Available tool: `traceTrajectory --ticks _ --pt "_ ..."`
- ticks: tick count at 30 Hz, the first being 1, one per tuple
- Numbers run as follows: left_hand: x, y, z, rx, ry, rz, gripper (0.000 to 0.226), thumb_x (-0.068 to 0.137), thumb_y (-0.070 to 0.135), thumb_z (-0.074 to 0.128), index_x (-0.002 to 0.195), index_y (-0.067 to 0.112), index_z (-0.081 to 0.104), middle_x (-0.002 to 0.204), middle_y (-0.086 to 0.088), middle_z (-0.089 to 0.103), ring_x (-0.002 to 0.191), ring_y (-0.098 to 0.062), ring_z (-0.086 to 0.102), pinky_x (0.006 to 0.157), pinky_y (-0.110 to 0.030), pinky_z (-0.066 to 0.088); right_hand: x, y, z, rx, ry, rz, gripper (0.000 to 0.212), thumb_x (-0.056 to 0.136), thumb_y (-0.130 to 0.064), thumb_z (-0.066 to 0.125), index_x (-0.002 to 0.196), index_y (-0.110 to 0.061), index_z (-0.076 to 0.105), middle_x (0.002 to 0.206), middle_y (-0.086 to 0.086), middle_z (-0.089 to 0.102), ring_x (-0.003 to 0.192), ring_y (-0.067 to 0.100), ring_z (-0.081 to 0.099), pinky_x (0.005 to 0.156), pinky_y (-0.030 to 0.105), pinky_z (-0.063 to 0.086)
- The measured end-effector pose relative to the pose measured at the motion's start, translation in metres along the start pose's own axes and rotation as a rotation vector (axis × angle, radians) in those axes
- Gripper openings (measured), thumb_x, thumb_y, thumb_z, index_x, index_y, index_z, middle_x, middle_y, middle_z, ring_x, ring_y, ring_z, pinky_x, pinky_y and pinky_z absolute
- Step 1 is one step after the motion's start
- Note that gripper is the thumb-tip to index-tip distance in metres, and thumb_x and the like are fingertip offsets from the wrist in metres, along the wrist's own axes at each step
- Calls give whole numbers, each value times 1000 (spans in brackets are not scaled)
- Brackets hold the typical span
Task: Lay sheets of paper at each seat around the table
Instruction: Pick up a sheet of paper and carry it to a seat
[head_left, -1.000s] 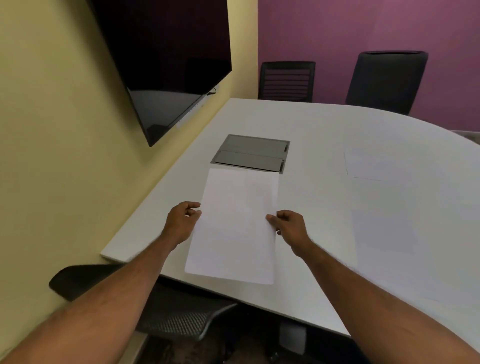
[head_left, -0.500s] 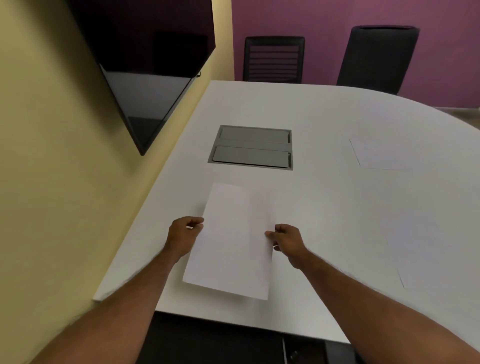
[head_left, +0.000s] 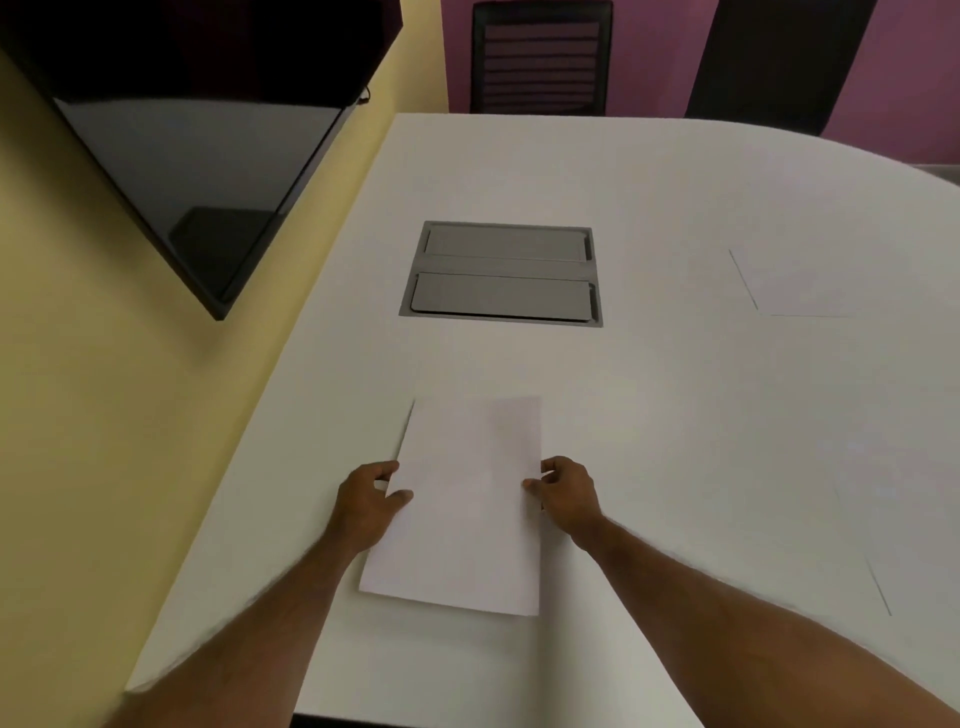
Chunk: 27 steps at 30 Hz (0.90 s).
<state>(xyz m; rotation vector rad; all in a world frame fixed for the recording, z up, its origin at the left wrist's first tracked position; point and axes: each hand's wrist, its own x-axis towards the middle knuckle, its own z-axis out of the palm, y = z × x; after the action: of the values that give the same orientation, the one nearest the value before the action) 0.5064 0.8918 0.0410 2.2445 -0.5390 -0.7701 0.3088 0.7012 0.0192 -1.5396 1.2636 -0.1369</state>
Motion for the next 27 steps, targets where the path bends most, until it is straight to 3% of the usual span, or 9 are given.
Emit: traceTrajectory --ticks 3,7,10,12,14,17,20,24,27 --pt "10 -11 5 51 -16 18 63 77 16 81 134 6 54 131 -13 54 114 -29 56 94 -29 44 8 4 10 -66 -10 -47 36 80 -15 73 113 -18 58 80 0 66 78 21 64 70 29 49" --pt "15 -22 8 168 -84 61 80 75 25 83 143 6 43 139 -13 44 126 -27 47 107 -39 39 13 2 16 -154 -13 -98 55 80 -12 71 128 -22 47 76 -5 60 78 17 60 65 27 43" --pt "15 -26 8 283 -110 105 87 77 31 81 148 8 36 142 -9 38 126 -25 47 105 -33 39 17 0 18 -190 -6 -122 61 79 -11 71 132 -22 43 77 -4 61 76 16 61 63 27 44" --pt "16 -30 9 377 -104 153 89 77 36 79 149 8 34 143 -8 35 128 -24 44 104 -32 38 16 -1 19 -217 -1 -146 62 78 -12 71 132 -22 43 86 -3 61 80 16 61 66 27 45" --pt "19 -33 9 478 -85 182 90 76 44 78 148 10 36 146 -8 32 132 -25 37 106 -36 37 14 1 20 -289 4 -177 64 79 -16 70 136 -23 41 111 1 55 98 19 61 76 29 48" --pt "20 -38 6 624 -87 209 97 77 57 71 153 18 25 160 -5 15 143 -26 23 110 -46 30 9 7 20 -486 51 -286 70 82 -29 68 144 -26 35 141 3 33 125 25 47 92 37 45" --pt "21 -45 3 697 -144 318 96 81 67 56 155 27 12 165 2 -1 150 -28 8 116 -50 18 8 13 16 -824 48 -461 81 83 -61 57 150 -31 25 162 0 13 147 23 18 108 45 26" --pt "23 -50 2 782 -227 336 98 70 80 16 155 31 9 164 6 -7 151 -25 -4 119 -50 8 10 23 18 -983 -92 -474 91 81 -79 40 154 -30 15 165 0 -3 152 21 -3 116 48 15" --pt "25 -51 3 804 -225 331 90 82 76 30 155 30 7 164 5 -8 151 -25 -4 119 -50 8 10 22 19 -997 -98 -465 91 82 -78 40 154 -29 13 165 1 -4 152 22 -5 117 49 14"
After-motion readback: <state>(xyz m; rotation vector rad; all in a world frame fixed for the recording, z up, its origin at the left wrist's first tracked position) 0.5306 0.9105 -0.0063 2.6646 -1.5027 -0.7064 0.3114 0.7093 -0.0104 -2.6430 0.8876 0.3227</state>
